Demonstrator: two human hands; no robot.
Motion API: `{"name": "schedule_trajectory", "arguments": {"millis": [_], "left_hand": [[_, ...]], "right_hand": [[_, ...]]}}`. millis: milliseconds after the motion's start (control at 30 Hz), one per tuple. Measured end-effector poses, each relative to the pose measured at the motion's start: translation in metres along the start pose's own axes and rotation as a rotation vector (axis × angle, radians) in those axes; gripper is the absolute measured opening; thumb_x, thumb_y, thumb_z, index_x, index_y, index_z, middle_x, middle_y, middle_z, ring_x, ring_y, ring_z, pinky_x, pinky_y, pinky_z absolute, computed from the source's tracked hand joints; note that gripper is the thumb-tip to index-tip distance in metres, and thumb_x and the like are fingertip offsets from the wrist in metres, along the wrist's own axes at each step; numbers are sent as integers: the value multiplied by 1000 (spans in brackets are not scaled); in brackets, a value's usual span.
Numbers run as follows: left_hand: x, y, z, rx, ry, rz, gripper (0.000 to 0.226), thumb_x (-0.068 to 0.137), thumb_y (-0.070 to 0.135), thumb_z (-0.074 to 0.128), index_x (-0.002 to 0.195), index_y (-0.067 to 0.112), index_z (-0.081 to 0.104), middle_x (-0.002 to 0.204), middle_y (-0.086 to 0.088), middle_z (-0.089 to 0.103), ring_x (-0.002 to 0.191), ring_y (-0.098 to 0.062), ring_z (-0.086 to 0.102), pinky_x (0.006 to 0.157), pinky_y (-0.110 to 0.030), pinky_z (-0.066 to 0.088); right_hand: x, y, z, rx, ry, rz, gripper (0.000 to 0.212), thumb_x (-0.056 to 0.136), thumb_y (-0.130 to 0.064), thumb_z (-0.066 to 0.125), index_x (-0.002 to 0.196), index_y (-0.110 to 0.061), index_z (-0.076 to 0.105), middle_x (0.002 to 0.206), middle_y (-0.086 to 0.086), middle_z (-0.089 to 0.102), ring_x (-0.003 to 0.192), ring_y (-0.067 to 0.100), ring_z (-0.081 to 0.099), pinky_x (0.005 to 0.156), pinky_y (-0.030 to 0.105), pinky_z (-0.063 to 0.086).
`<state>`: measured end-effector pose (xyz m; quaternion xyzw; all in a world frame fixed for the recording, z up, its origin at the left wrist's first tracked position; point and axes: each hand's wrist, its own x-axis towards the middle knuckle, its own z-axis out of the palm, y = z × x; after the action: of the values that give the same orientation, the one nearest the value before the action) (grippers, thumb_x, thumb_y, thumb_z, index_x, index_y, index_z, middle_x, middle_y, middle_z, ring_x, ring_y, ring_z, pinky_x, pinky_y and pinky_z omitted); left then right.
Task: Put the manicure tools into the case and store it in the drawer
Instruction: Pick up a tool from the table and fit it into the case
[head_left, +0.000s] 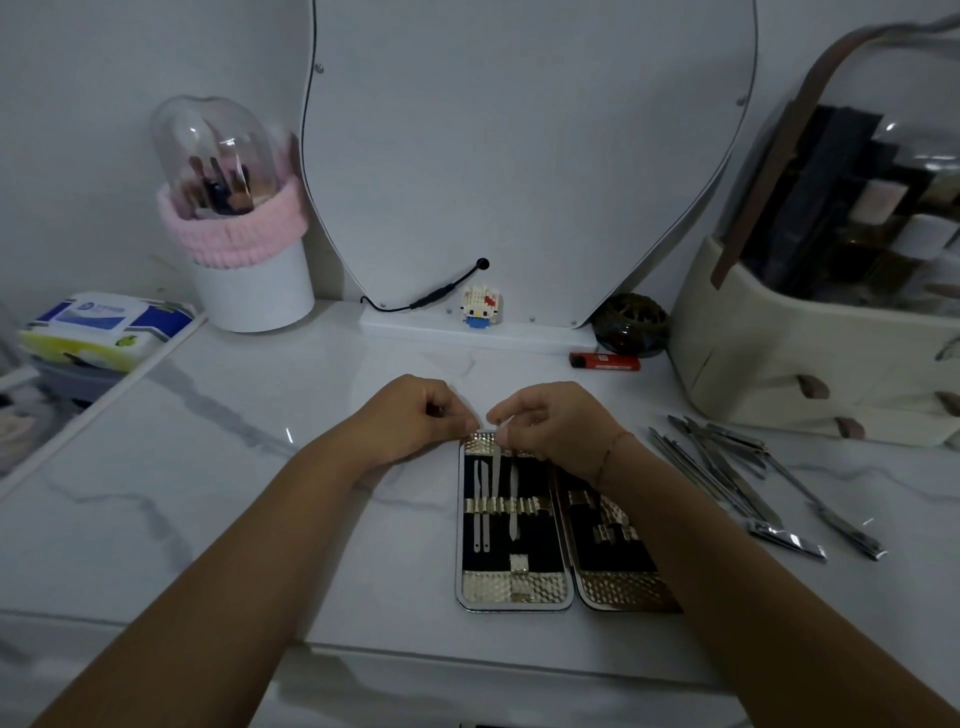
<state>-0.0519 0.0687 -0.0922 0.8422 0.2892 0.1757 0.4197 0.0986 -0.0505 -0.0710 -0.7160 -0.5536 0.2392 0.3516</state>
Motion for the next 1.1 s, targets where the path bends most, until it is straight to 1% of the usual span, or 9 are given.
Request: {"name": "schedule_trajectory", "arguments": {"millis": [100,167,300,400,467,600,700,867,1100], "left_hand": [[0,0,0,-7,1,3,13,78,22,76,68,28,70,76,7,71,59,6,56,59,-8,41],[0,1,0,-9,0,10,15,78,20,76,67,29,69,75,9,70,61,8,56,60,-5,40],[0,1,0,-9,-2,16,16,78,20,76,67,30,69,75,11,70,62,9,58,60,-3,39],[0,0,0,-24,2,17,18,77,18,76,66,30,69,74,12,71,63,8,59,62,-4,41],[0,-1,1,-32,5,20,19,77,17,76,65,30,69,73,14,71,65,7,60,63,-5,41],[0,0,1,-33,7,10,13,78,19,76,69,26,71,71,15,70,65,8,60,62,-3,40],[-1,2,1,-34,-11,13,12,79,17,74,71,25,72,67,24,68,64,10,59,60,-1,37],[0,0,1,-40,5,7,8,78,20,76,72,24,73,66,18,68,61,9,57,59,-3,38],[0,1,1,-40,-2,10,11,78,19,75,70,26,72,66,22,68,63,9,58,60,-3,39]], "right_hand": [[-1,-1,-1,-90,-16,-49,16,82,-16,64,94,-9,73,82,4,71,68,6,59,72,18,49],[-1,0,0,-139,-36,-75,18,84,-18,61,92,-8,74,88,6,73,73,11,61,74,21,48],[-5,1,1,-177,-96,-95,19,86,-20,58,92,-11,74,92,4,73,73,6,59,71,17,46],[-9,-3,-2,-180,-141,-119,18,86,-23,60,87,-13,75,74,-3,66,70,14,57,66,20,44],[-11,-4,-2,-196,-166,-138,19,86,-24,60,90,-14,75,75,-7,63,69,11,58,66,19,44],[-16,2,-8,-93,34,-112,15,84,-17,62,95,-15,72,72,-20,60,61,-8,57,64,4,43],[-20,9,-17,-70,147,-81,14,80,-12,66,91,-15,72,77,-11,66,67,-3,60,67,6,47],[-22,10,-9,-5,79,-112,11,77,-6,69,87,-9,73,72,-5,67,61,-8,60,63,3,45],[-20,13,-8,-9,43,-128,13,79,-9,66,89,-13,73,73,-8,67,63,-7,61,64,5,46]]}}
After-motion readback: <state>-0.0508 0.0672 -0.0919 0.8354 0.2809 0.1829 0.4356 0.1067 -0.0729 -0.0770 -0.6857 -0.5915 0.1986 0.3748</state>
